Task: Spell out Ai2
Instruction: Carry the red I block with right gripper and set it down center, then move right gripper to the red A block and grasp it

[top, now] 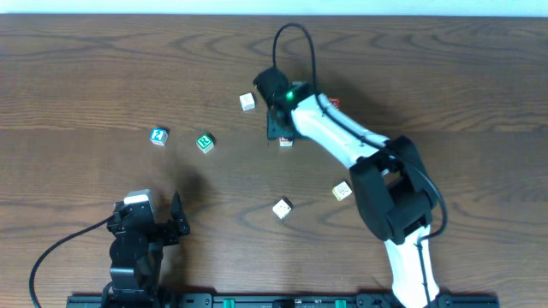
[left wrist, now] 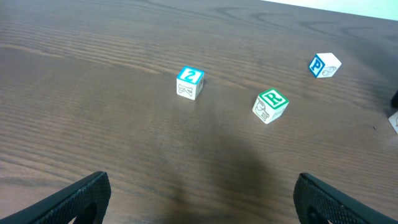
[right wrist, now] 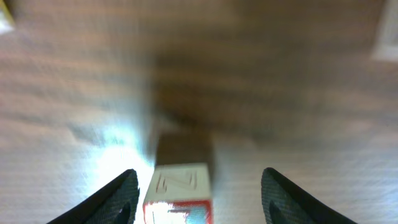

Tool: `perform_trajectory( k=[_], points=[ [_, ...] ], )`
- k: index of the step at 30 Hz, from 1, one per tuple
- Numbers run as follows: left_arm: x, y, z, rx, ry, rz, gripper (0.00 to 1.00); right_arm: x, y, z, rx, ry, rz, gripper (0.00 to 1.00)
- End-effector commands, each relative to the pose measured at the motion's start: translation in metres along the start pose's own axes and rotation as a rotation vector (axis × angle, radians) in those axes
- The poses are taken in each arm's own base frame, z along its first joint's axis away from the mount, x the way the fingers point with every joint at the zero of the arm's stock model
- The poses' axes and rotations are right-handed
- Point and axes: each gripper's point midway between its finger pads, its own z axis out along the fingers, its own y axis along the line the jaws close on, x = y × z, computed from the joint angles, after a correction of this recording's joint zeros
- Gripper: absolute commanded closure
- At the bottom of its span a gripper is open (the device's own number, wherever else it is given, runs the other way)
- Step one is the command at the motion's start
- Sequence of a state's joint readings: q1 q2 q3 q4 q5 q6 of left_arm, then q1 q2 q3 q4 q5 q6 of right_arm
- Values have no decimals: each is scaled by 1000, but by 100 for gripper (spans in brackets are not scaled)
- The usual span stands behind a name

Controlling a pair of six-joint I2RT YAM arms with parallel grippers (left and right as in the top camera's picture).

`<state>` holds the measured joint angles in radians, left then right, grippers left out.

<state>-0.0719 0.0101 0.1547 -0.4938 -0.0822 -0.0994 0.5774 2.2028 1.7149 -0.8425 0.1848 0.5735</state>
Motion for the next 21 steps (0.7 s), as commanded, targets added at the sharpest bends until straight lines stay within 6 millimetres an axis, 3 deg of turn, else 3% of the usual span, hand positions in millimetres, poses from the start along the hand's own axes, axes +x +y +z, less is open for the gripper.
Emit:
perform_trajectory(
  k=[1,3,5,8,10,15,21],
  points=[
    [6,3,3,-11,12,13,5,-66,-15,-82,-51,-212,-29,31],
    [6,3,3,-11,12,14,5,-83,-34,-121,-57,-287,-43,28],
    [6,3,3,-11,12,14,5,-87,-64,-155,-44,-317,-34,28],
    [6,3,3,-11,12,14,5,-79,-105,-178,-6,-297,10,29],
    [6,3,3,-11,12,13,4,-68,-133,-183,30,-260,35,29],
    [6,3,3,-11,12,14,4,-30,-179,-158,93,-153,85,30],
    [6,3,3,-11,12,14,4,22,-198,-104,128,-77,35,27]
  ],
)
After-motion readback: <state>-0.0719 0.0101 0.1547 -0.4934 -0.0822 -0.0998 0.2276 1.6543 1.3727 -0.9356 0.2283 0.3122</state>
